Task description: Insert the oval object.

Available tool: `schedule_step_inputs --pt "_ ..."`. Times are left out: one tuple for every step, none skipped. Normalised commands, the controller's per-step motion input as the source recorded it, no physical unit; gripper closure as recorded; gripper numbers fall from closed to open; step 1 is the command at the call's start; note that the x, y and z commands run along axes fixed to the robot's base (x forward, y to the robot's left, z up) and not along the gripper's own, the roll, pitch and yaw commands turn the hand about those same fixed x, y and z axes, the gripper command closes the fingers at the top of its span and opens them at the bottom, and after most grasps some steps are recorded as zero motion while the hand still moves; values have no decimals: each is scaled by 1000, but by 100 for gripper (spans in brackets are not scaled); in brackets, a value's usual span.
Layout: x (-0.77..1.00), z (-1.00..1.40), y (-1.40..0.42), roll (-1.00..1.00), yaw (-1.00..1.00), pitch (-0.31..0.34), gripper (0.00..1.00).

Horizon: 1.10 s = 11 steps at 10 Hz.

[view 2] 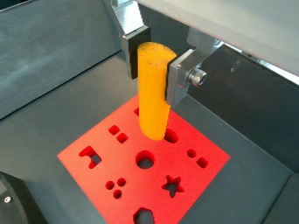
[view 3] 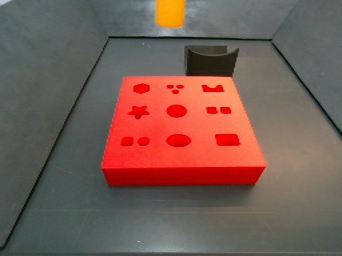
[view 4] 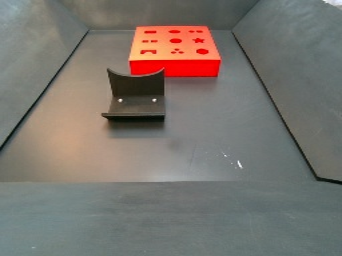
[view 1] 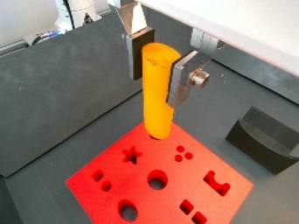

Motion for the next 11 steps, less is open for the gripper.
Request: schedule_step_inputs --pt "380 -260 -169 19 0 77 100" --pt "626 -394 -246 21 0 163 100" --pt "680 -446 -351 53 17 141 100" --pt "620 -466 -420 54 89 126 100" --pt "523 -457 -457 80 100 149 100" --pt "417 -400 -463 103 63 193 100" --pt "351 -374 -486 143 43 231 100" --pt "306 -374 -486 191 29 263 100" --pt "277 -397 -449 226 34 271 100" --pt "51 -309 -409 151 0 269 100" --pt "6 -271 -314 93 0 274 100"
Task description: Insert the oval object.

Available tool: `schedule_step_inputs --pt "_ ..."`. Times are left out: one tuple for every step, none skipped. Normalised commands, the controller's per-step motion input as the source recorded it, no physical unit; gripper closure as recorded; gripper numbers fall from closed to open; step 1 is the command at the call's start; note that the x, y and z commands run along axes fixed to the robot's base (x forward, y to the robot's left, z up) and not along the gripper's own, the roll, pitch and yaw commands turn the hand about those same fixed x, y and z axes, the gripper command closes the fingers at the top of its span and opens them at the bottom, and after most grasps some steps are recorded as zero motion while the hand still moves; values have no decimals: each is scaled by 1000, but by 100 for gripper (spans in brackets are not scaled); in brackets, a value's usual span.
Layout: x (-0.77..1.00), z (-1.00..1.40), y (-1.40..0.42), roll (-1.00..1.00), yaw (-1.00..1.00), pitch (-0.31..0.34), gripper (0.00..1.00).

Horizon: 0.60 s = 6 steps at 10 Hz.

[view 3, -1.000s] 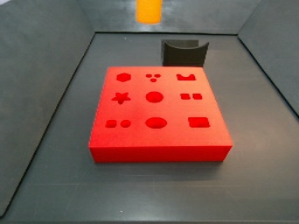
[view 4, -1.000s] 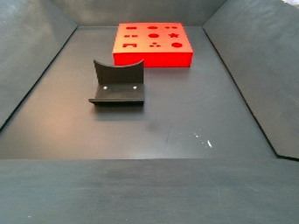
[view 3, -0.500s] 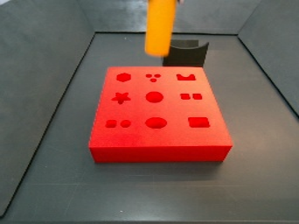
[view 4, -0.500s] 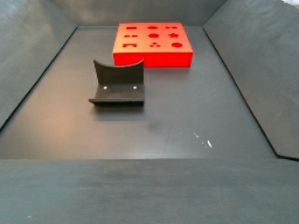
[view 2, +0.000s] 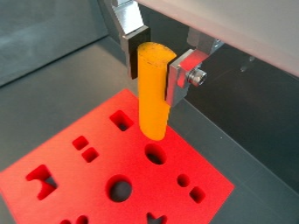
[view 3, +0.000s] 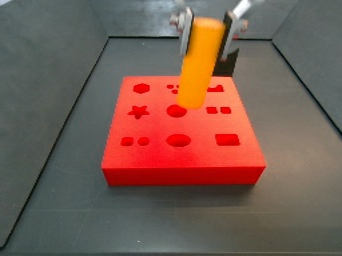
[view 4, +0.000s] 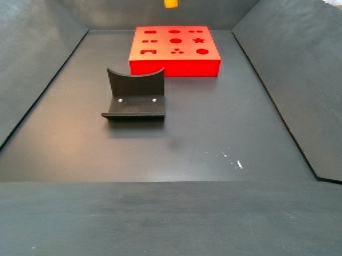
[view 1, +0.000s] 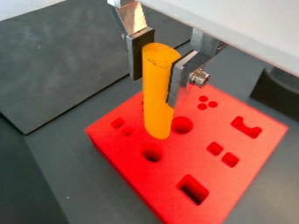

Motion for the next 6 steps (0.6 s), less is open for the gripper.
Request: schedule_step_inputs --pt "0 -369 -91 -26 -71 264 100" --pt "0 -557 46 -284 -129 49 100" --pt "0 -371 271 -351 -171 -96 100" --pt "-286 0 203 -210 -49 -289 100" --pt "-77 -6 60 -153 0 -291 100" --pt "-77 -63 0 -133 0 -331 100"
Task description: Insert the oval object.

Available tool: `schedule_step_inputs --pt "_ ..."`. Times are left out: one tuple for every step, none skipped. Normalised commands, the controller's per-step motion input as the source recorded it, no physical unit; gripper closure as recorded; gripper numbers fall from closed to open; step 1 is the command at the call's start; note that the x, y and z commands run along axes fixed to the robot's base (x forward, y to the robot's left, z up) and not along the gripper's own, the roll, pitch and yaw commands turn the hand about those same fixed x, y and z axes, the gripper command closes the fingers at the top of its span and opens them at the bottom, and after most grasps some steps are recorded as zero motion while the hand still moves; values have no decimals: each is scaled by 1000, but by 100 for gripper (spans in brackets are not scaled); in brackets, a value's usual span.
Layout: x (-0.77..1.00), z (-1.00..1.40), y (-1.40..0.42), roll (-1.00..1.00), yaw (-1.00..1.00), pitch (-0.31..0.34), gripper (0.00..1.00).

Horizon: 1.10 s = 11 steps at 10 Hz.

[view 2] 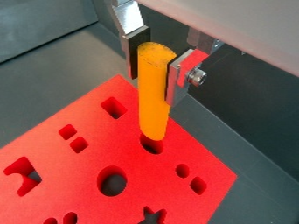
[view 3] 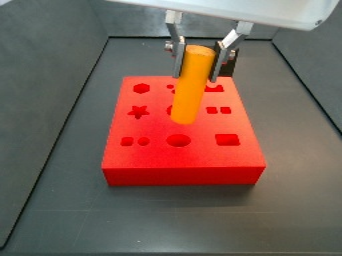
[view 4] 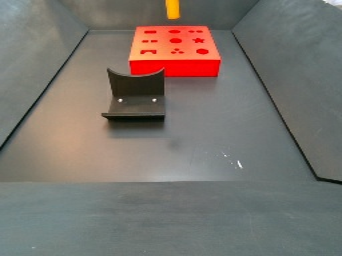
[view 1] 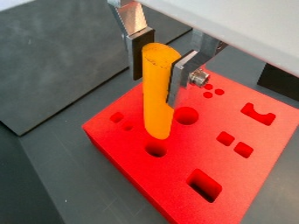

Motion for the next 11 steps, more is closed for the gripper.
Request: schedule_step_inputs --pt "-66 -214 0 -123 0 -371 100" --pt "0 -309 0 -170 0 -436 100" --pt "0 -317 0 -96 0 -364 100" --pt "0 -129 -3 13 0 -157 100" --pt "0 -166 0 0 0 -114 100" --pt "-11 -169 0 0 0 -130 100" --pt "-31 -160 0 121 0 -60 100" --pt "-11 -226 0 164 0 -50 100" --pt "-31 -320 -14 233 0 -60 100" --pt "-100 -306 -11 176 0 -94 100" --pt "-169 -286 -11 101 0 -134 100"
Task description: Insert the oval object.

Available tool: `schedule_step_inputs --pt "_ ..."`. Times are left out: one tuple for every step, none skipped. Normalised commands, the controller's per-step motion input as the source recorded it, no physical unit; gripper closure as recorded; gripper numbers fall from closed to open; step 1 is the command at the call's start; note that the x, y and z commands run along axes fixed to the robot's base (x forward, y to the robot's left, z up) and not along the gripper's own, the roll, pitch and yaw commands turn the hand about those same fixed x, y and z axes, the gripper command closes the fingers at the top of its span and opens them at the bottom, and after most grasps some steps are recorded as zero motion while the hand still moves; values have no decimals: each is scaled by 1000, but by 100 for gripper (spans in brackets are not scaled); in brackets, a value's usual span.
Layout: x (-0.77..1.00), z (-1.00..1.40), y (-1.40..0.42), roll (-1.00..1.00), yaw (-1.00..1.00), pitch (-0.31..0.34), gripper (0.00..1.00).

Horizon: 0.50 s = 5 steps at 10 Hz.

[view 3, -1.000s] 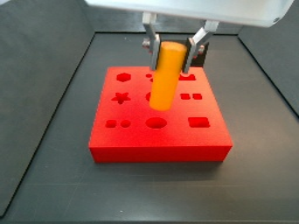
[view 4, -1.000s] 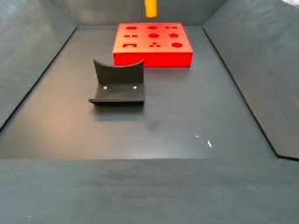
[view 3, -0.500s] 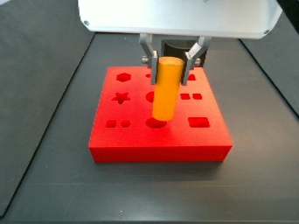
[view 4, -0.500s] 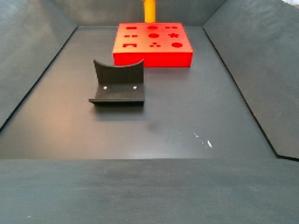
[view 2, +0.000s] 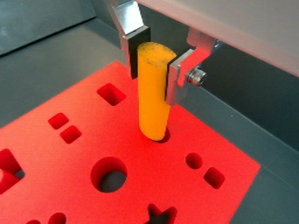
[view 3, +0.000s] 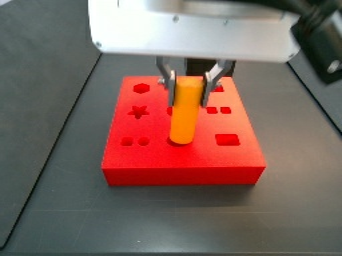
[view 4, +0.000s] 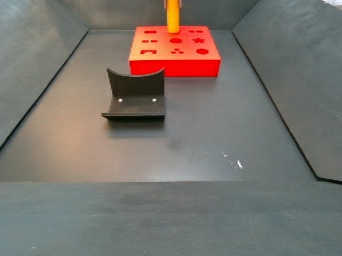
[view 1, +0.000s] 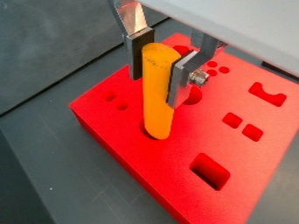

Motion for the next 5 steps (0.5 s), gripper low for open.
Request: schedule_step_inputs --pt "-200 -294 -40 53 -14 -137 100" --pt "-289 -234 -54 0 -14 -160 100" --pt "-189 -97 -77 0 0 -140 100" --pt "-37 -103 -43 0 0 -140 100" --pt "0 -174 0 -6 0 -131 100"
